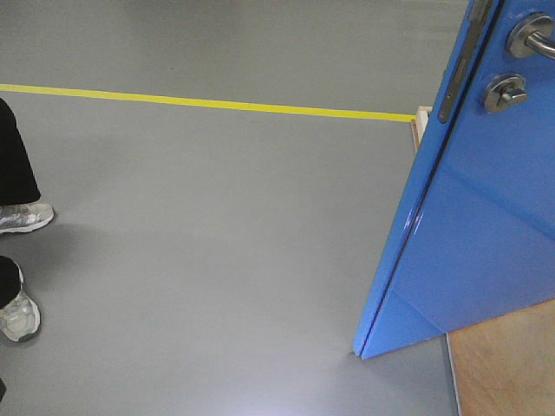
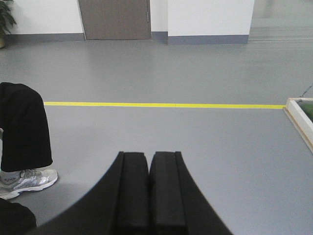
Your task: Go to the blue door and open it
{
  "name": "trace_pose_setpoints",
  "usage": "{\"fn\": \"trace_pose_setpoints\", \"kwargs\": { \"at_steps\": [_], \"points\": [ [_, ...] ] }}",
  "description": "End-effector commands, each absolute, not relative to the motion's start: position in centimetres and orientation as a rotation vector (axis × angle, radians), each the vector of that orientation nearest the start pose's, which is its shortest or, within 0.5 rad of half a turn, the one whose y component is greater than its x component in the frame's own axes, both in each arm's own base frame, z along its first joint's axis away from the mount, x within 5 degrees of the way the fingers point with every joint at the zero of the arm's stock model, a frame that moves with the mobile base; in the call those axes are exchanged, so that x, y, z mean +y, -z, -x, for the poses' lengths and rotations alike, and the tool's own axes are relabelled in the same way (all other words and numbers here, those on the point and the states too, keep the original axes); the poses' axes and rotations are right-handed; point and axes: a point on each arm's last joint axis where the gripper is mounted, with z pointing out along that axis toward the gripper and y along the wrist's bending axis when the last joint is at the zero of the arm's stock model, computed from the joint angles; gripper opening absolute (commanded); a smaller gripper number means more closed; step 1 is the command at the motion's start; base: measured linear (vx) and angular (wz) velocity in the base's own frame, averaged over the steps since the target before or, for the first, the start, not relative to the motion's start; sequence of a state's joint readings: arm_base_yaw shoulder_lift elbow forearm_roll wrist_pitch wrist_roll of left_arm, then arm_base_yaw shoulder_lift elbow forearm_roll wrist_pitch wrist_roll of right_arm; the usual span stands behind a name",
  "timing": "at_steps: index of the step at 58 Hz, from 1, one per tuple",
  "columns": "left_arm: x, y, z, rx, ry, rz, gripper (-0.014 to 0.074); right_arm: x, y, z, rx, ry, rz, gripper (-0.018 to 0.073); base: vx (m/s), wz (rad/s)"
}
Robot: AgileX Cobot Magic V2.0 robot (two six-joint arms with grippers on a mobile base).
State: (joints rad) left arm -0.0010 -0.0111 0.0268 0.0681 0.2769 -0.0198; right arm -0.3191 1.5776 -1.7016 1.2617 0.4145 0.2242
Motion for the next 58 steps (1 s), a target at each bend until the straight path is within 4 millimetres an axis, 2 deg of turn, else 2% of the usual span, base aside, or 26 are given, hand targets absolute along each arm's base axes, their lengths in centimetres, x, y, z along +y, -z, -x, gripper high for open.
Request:
{"fn": "trace_pose_setpoints", "kwargs": {
  "at_steps": [1,58],
  "points": [
    [0.07,-19.71,-5.42,1.65,-0.033,-0.029,0.0073,-6.97,-50.82,-34.4,1.239,-1.259,-0.953,0.0001,0.19,0.08],
    [0.07,-19.71,-5.42,1.65,-0.033,-0.029,0.0073,-6.97,-50.82,-34.4,1.239,-1.259,-0.953,0.0001,0.26,0.02]
  ]
}}
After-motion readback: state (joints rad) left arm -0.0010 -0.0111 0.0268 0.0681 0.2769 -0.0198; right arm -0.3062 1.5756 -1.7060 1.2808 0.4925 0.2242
